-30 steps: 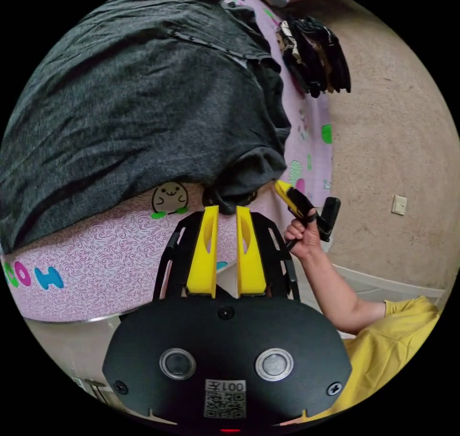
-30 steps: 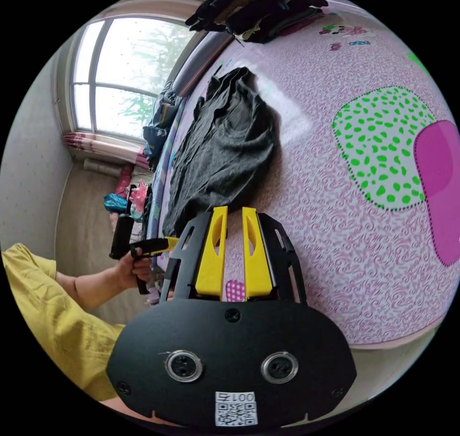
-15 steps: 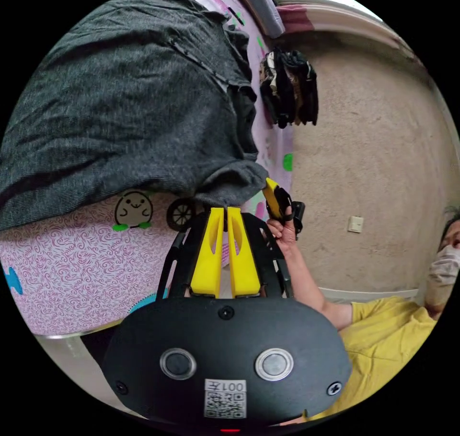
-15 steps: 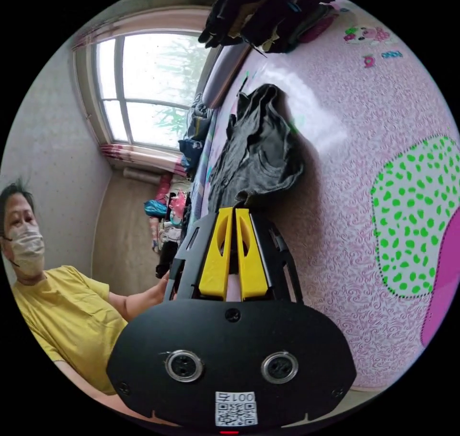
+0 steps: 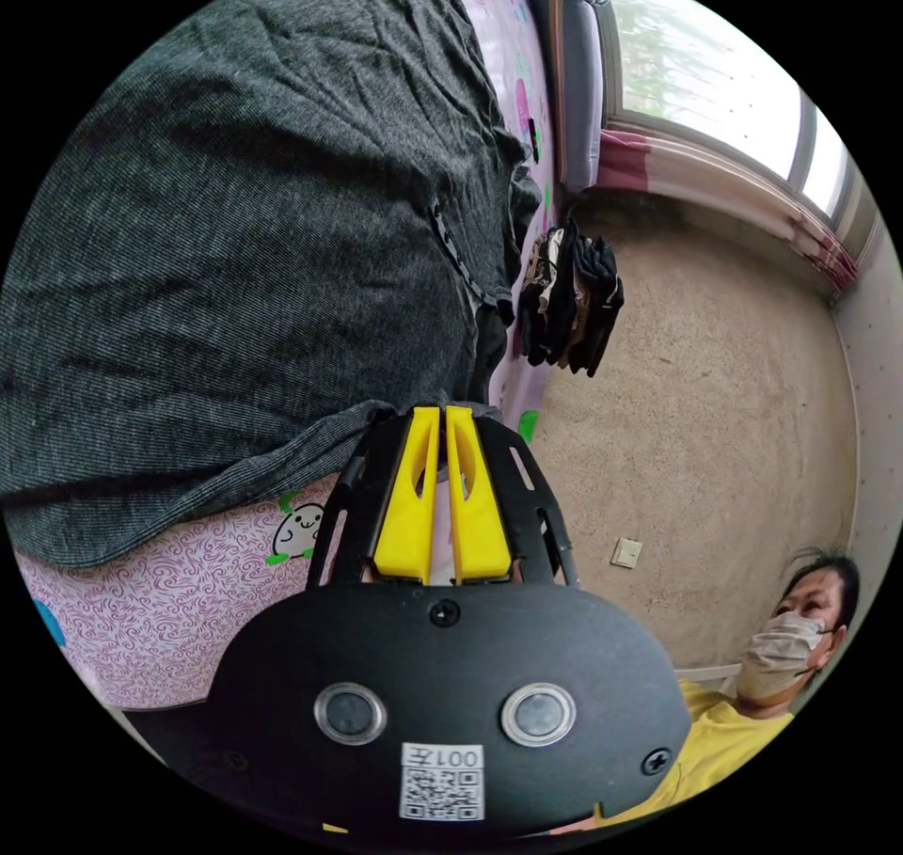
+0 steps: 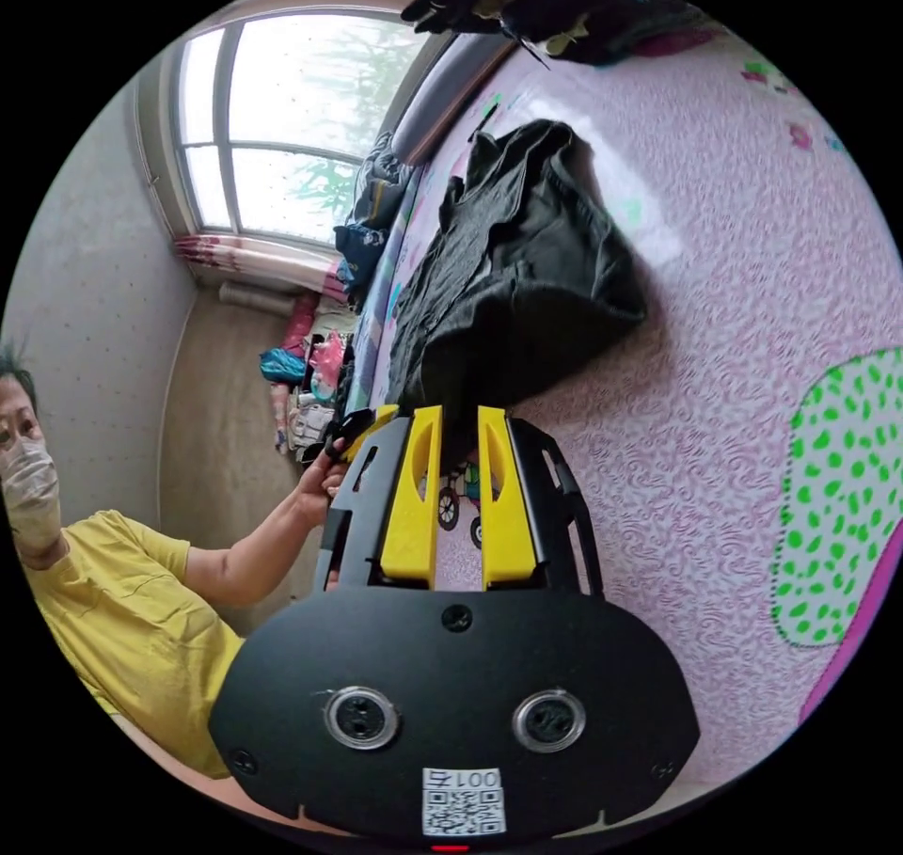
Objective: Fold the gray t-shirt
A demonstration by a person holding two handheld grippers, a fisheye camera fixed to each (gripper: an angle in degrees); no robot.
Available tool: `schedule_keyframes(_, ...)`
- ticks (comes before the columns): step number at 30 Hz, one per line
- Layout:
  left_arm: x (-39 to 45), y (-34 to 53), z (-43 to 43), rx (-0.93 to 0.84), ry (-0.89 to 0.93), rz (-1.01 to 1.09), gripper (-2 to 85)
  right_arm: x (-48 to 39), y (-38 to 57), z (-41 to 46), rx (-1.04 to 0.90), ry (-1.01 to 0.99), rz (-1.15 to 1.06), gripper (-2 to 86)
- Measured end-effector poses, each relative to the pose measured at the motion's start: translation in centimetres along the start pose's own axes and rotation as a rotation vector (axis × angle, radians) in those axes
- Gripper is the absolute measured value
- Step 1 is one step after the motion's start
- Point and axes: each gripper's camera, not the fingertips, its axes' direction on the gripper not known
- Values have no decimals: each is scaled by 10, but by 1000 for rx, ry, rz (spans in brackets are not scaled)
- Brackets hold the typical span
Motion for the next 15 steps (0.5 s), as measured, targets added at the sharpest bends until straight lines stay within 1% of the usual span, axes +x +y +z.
schedule_keyframes(3, -2, -4, -3, 7, 9, -10, -11, 5, 5, 18, -10, -58, 10, 74)
schedule_keyframes(7, -2, -7, -6, 4, 11, -16, -11, 5, 4, 43, -52, -65, 0, 66)
schedule_keyframes(10, 0, -7, -10, -10, 17, -10, -11, -14, 5, 51, -55, -47, -98, 24)
schedule_keyframes(12, 8, -4, -13, -32, 18, 24, -11, -41, 17, 45, -94, -3, -203, 10)
schedule_keyframes(15, 29, 13, -15, -150, 8, 122, -11, -69, 50, 22, -126, 20, -238, 6)
